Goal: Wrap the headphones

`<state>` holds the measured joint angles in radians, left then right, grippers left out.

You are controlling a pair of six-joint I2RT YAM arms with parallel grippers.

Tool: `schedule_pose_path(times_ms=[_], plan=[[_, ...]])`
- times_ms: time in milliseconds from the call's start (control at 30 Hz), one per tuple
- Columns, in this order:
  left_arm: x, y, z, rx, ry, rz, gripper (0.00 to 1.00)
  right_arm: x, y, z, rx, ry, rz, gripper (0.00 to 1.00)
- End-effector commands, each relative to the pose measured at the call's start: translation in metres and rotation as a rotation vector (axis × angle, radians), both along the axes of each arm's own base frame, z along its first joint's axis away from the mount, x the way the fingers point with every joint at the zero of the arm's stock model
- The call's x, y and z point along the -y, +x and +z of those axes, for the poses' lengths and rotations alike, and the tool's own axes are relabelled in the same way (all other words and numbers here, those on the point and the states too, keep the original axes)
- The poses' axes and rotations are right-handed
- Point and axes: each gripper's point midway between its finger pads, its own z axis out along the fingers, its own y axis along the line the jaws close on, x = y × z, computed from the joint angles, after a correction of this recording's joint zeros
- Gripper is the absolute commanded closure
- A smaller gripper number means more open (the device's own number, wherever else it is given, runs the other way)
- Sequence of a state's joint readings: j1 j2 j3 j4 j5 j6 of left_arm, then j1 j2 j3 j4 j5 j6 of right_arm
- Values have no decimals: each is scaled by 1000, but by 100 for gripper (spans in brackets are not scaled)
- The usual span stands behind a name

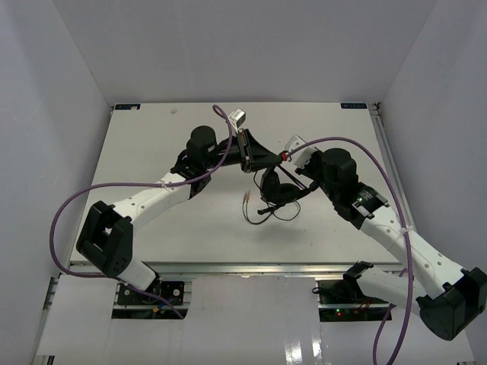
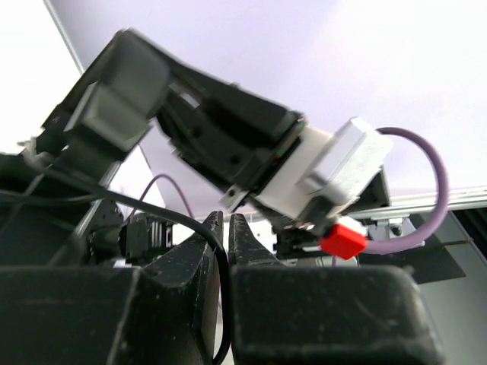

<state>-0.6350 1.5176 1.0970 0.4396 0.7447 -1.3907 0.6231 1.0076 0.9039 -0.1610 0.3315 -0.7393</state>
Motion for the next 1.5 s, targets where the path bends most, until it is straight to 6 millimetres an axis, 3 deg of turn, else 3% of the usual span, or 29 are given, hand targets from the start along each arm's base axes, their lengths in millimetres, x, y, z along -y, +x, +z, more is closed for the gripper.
schedule_pose_path(times_ms=[0, 200, 500, 767, 967, 1067, 1133, 1233, 1467], plan=[[6, 2, 38, 63, -65, 25, 82, 1, 1, -14, -54, 37, -43, 92], [9, 3, 36, 45, -74, 25, 82, -5, -1, -14, -81, 89, -36, 92], [28, -30, 43, 44, -85, -53, 75, -8, 15, -16, -178, 286, -149, 92], [29, -48, 27, 41, -23, -76, 71, -4, 26, -5, -205, 374, -207, 92], [24, -35, 11, 176, 168, -65, 75, -1, 21, -3, -175, 297, -149, 92], [22, -29, 23, 282, 220, -59, 76, -8, 15, -5, -182, 277, -83, 92], [20, -27, 15, 338, 281, -75, 77, -8, 13, -7, -184, 265, -70, 92], [18, -22, 23, 439, 357, -93, 77, -5, 13, -8, -174, 254, -75, 92], [-3, -16, -11, 505, 600, -149, 78, -4, 15, -10, -168, 246, -86, 92]])
